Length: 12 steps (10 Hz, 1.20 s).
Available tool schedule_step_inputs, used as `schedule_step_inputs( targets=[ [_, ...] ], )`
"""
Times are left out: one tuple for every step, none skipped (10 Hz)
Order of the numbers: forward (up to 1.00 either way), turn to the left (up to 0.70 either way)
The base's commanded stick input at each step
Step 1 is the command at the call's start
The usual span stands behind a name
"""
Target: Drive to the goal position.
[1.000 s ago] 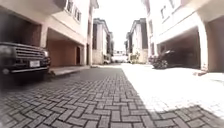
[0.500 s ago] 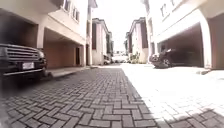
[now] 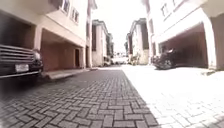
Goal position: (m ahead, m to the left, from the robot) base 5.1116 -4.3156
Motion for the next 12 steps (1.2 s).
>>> schedule_step_inputs(
  targets=[
    [0.5,0.0],
    [0.5,0.0],
    [0.5,0.0],
    [0.5,0.0],
    [0.5,0.0],
    [0.5,0.0],
    [0.5,0.0],
    [0.5,0.0],
    [0.5,0.0],
    [0.5,0.0],
    [0.5,0.0],
    [0.5,0.0]
  ],
)
